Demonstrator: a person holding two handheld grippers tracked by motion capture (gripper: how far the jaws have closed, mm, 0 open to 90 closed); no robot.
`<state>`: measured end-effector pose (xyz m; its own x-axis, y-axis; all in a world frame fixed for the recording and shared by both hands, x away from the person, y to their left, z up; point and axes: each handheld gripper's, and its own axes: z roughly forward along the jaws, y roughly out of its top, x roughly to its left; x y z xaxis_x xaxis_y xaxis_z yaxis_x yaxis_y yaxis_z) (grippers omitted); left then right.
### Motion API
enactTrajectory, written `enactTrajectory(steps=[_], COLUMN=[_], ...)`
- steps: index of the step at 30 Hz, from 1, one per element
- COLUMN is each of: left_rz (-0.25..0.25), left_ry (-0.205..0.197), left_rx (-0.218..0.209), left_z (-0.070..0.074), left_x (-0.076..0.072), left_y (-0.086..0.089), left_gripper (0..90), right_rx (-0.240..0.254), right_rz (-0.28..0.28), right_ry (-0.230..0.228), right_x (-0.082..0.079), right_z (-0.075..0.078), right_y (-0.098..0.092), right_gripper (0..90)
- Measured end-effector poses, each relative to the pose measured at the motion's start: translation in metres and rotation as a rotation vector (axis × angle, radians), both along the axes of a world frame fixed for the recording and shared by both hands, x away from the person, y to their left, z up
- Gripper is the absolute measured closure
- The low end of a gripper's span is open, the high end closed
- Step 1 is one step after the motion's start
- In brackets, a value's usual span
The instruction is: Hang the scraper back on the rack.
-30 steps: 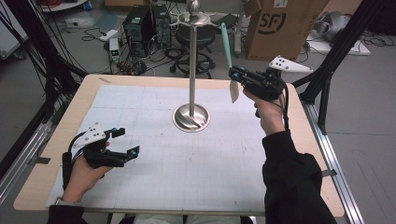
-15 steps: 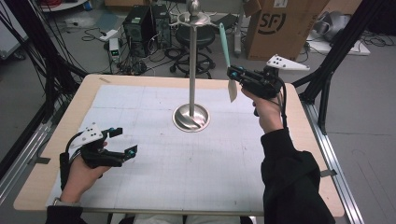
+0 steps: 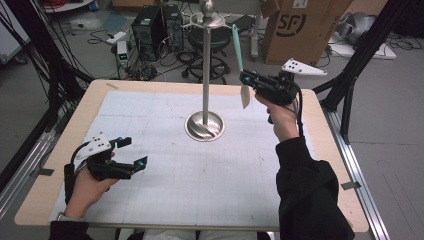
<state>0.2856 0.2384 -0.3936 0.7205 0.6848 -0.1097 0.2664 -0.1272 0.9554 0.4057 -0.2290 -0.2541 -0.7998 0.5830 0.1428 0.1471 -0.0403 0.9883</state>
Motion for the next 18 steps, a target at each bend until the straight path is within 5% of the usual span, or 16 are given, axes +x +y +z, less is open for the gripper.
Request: enactTrajectory(steps=[18], left_rz=[0.004], left_ry=[0.001], left_rx=[0.003], left_z=[0.0], left_x=[-0.001], left_y=[0.002], left_gripper=[6.1], right_rx=[-0.023], right_rz=[-0.002], right_ry=[0.008], right_x=[0.01], right_z=[-0.005], right_y=[0.015], right_gripper=[80.4])
